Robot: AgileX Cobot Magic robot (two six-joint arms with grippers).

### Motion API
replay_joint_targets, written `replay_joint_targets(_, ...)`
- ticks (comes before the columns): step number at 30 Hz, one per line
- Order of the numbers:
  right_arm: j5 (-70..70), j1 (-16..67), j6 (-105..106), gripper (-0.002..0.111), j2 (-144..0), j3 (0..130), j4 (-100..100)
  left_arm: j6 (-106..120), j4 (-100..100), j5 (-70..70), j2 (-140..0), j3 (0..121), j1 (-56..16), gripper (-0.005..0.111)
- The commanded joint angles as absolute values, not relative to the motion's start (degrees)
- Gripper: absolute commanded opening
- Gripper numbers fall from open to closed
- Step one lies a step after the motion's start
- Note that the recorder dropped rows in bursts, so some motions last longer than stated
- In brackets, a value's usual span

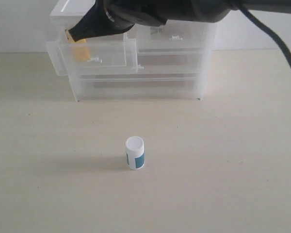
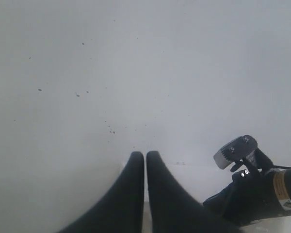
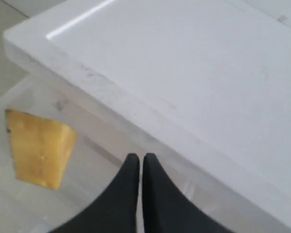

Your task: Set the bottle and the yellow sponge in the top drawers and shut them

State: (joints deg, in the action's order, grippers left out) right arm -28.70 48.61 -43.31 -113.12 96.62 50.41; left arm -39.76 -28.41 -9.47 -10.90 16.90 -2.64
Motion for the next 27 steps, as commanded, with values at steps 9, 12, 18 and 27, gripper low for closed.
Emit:
replay_joint_targets(9,-31.8,49.7,-31.8,0.003,-111.5,96.7,38.7,-39.4,-28.3,-9.0,-10.7,16.6,-2.5,0.004)
replay_joint_targets(12,-35.0,52.1,-23.2,0.003,-110.3,96.7,35.8,-39.4,-28.3,-9.0,-10.7,16.6,-2.5,0.004)
replay_joint_targets(18,-34.3,53.9,-25.8,0.044,-110.1,96.7,39.4,-39.4,-28.2,-9.7,-10.7,15.9,-2.5,0.004)
replay_joint_targets(27,-27.3,53.4,-23.5,0.089,-114.0,96.7,39.5,-39.4,-28.2,-11.1,-10.7,15.5,-2.5,0.004)
